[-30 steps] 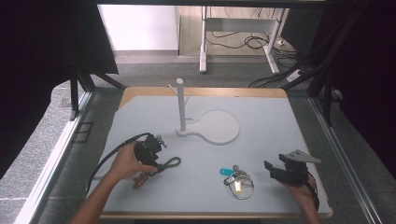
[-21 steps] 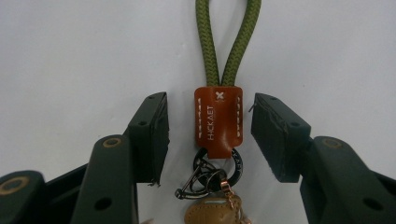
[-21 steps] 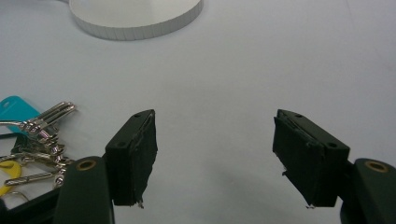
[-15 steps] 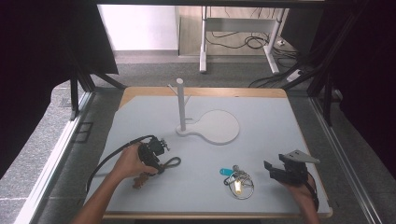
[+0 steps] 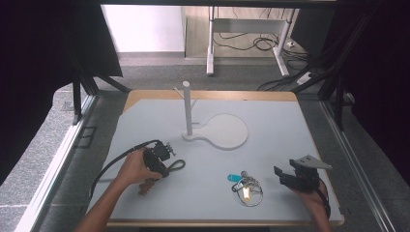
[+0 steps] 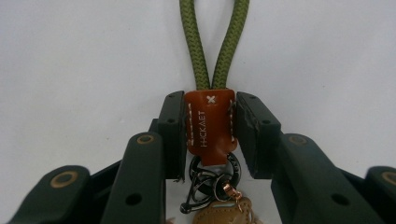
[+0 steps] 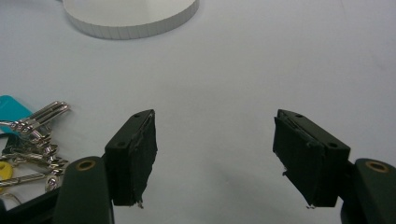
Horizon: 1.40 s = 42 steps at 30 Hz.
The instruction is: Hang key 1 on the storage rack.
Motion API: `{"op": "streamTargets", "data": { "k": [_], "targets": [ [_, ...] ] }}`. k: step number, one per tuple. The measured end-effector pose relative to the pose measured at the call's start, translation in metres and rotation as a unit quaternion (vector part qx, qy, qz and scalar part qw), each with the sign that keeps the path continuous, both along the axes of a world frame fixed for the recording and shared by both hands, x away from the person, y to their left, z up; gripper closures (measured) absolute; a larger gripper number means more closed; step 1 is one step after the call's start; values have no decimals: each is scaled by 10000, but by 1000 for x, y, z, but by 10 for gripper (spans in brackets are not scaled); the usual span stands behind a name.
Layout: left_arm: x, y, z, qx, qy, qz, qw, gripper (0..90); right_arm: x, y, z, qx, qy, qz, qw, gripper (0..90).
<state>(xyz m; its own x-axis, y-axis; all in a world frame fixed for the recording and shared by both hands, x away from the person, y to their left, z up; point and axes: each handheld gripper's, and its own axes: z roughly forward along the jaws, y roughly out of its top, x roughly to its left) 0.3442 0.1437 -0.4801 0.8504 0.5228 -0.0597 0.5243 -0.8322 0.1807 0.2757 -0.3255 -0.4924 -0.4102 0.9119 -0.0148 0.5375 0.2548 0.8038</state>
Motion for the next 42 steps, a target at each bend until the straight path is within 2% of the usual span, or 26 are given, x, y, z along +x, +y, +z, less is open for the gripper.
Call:
{"op": "streamTargets", "data": {
  "k": [6,9,12,13,14,18,19,20,25,26,29,30,35,40,42],
  "targets": [
    [0,0,1,8,12,14,10000,662,0,0,0,3,-7,-11,10000,307],
    [-1,2,5,-80,54,5,10000,662,0,0,0,3,-11,-14,10000,308],
    [-2,6,13,-190,12,24,9998,662,0,0,1,11,-19,-8,10000,307],
    [-2,10,21,-293,-19,40,9996,663,-1,0,1,-2,-65,-26,10000,309],
    [-2,10,21,-293,-19,40,9996,663,-1,0,1,-2,-65,-26,10000,309],
    [-3,17,35,-398,-92,86,9991,662,-2,-1,3,5,-113,-23,9999,311],
    [-3,21,43,-529,-126,127,9984,663,-2,-1,3,6,-120,-25,9999,311],
    [-3,21,43,-529,-126,127,9984,662,-2,-1,3,6,-120,-25,9999,311],
    [-4,28,63,-779,-212,137,9966,663,-2,-1,2,7,-86,-27,10000,311],
    [-4,28,63,-779,-212,137,9966,662,-2,-1,2,7,-86,-27,10000,311],
    [-5,28,80,-866,-336,67,9957,663,-1,-1,1,8,-68,-28,10000,311],
    [-5,28,80,-866,-336,67,9957,663,-1,-1,1,8,-68,-28,10000,311],
    [-6,27,102,-924,-487,51,9945,663,-1,-1,2,-5,-66,-26,10000,311],
    [-5,27,109,-962,-524,58,9940,663,-1,-1,1,-5,-68,-21,10000,311],
    [-2,27,112,-1007,-480,70,9937,662,-1,0,1,3,-52,-23,10000,311]
  ]
}}
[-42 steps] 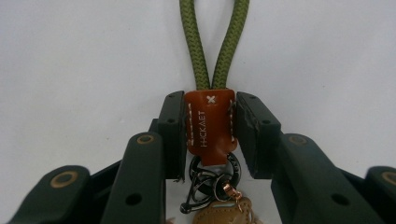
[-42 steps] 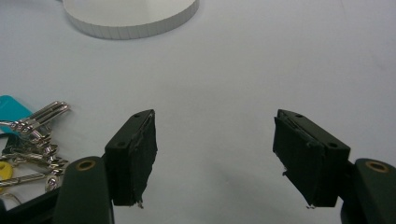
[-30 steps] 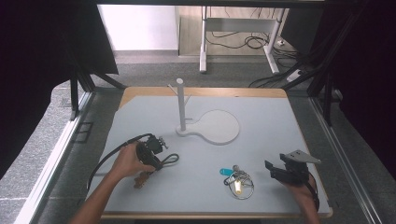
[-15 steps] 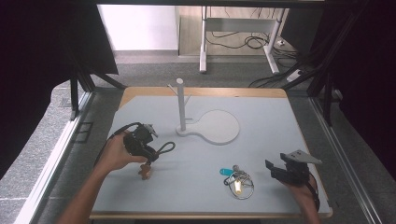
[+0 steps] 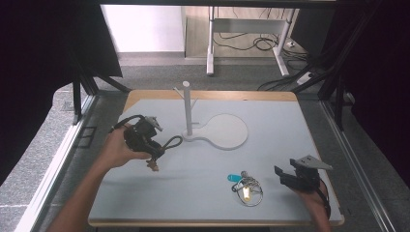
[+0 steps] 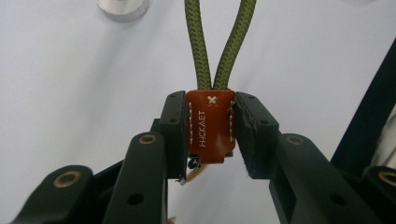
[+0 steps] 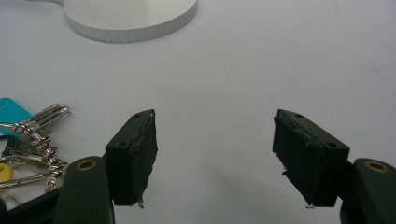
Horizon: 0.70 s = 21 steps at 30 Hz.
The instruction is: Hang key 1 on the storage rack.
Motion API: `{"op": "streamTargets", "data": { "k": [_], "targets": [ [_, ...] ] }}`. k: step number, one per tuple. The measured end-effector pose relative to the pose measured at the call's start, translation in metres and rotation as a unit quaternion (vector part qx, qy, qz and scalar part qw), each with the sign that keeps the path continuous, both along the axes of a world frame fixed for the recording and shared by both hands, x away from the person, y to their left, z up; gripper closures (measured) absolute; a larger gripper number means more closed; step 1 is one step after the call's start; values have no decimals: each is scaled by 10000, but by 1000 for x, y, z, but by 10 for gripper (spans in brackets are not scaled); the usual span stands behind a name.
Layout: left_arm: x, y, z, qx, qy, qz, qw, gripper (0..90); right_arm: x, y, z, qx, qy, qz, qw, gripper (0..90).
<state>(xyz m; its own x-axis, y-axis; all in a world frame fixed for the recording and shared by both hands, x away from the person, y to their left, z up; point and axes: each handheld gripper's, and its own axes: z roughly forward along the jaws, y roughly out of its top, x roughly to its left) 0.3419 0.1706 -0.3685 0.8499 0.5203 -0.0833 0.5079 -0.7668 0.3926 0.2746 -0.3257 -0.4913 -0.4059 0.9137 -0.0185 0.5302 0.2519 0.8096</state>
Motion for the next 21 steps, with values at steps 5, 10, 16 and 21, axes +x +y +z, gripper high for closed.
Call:
{"op": "streamTargets", "data": {
  "k": [5,10,16,21],
  "targets": [
    [5,1,7,28,-41,63,10000,663,0,0,0,5,-8,-3,10000,311],
    [7,1,15,36,-82,41,10000,662,0,0,0,22,-11,-18,10000,311],
    [11,3,21,36,-186,145,9997,663,0,0,0,16,-17,-8,10000,311],
    [16,6,28,-130,-195,243,9994,663,0,0,0,-5,-17,-1,10000,311]
  ]
}}
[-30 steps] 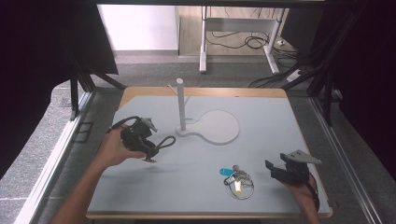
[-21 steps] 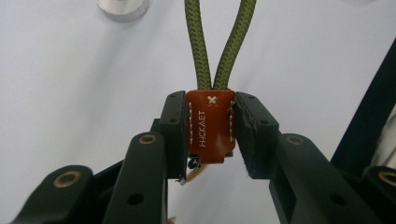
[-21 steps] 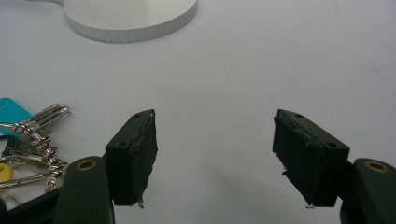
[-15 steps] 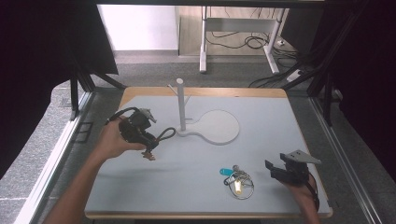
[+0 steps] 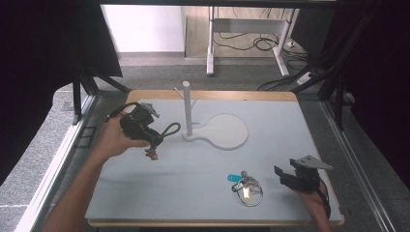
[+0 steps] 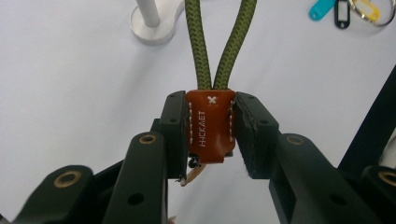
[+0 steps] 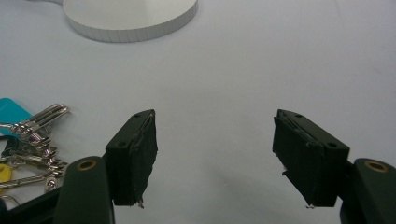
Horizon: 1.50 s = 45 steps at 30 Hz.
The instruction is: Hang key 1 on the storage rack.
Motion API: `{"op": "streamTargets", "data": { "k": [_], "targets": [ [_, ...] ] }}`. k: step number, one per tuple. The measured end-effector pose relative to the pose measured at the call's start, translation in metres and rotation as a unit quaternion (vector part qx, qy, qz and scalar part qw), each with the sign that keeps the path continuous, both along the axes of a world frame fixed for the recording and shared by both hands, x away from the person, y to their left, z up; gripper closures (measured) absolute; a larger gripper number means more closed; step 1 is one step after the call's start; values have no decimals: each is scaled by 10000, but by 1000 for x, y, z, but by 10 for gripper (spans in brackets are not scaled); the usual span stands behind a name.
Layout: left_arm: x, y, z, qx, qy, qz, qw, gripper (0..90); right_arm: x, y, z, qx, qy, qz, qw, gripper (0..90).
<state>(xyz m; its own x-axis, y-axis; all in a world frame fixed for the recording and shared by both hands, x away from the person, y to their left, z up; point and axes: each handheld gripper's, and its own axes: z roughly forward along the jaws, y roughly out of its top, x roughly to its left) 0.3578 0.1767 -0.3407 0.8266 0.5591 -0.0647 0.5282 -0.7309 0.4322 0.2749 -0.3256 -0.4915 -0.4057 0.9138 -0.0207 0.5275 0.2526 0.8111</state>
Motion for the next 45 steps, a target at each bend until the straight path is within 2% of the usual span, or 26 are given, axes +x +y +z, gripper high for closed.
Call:
{"op": "streamTargets", "data": {
  "k": [13,18,27,37,45],
  "targets": [
    [22,-4,6,-25,39,181,9998,663,0,3,0,-2,26,55,10000,311],
    [30,0,11,-200,-35,369,9991,664,1,2,-1,2,24,37,10000,310],
    [39,6,15,-399,-5,498,9980,664,1,3,-1,-9,38,31,10000,311],
    [48,11,34,-504,-121,613,9968,663,1,2,-1,1,30,19,10000,311],
    [56,10,31,-510,-94,654,9965,664,1,2,-1,-7,37,26,10000,311]
  ]
}}
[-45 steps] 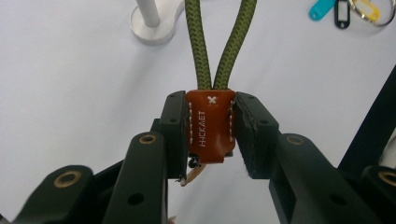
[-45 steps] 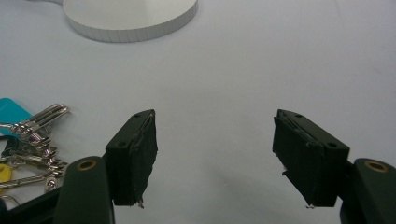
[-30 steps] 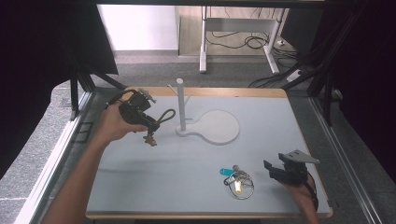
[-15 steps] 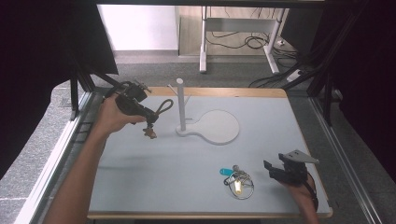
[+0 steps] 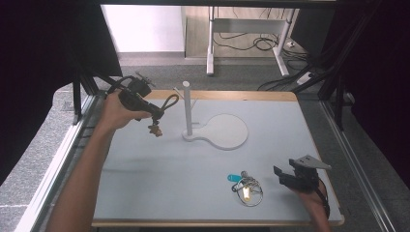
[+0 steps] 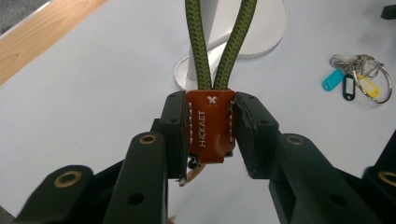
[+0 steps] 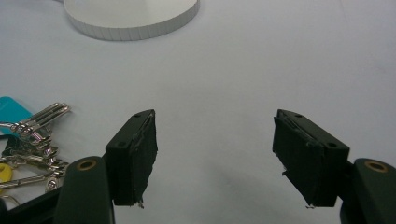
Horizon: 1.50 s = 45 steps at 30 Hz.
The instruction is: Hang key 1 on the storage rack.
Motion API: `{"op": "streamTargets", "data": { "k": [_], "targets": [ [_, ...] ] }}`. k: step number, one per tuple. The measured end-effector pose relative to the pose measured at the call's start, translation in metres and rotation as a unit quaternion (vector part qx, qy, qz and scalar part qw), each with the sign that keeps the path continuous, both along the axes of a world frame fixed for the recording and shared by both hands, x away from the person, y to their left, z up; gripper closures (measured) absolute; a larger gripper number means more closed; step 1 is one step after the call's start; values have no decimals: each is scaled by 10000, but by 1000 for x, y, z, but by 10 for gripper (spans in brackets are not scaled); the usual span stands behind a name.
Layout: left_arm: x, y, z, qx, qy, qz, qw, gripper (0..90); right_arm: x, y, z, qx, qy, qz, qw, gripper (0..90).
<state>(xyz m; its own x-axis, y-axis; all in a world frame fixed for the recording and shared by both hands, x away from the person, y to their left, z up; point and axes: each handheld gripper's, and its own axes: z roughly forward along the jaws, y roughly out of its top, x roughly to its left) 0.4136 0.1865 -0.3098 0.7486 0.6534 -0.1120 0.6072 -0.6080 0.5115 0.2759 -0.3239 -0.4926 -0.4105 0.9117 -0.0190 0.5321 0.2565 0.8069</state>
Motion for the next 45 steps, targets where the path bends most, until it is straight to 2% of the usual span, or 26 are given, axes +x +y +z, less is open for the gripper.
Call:
{"op": "streamTargets", "data": {
  "k": [15,21,30,45],
  "targets": [
    [24,1,-2,-93,92,96,9999,664,-1,8,1,-78,-24,101,9999,311],
    [33,7,0,-195,28,118,9997,664,0,9,0,-72,-9,154,9999,310],
    [40,5,-1,-186,70,83,9998,664,-2,7,1,-68,-21,109,9999,309],
    [53,4,-4,-299,146,70,9994,664,-4,6,-2,-102,23,80,9999,309]
  ]
}}
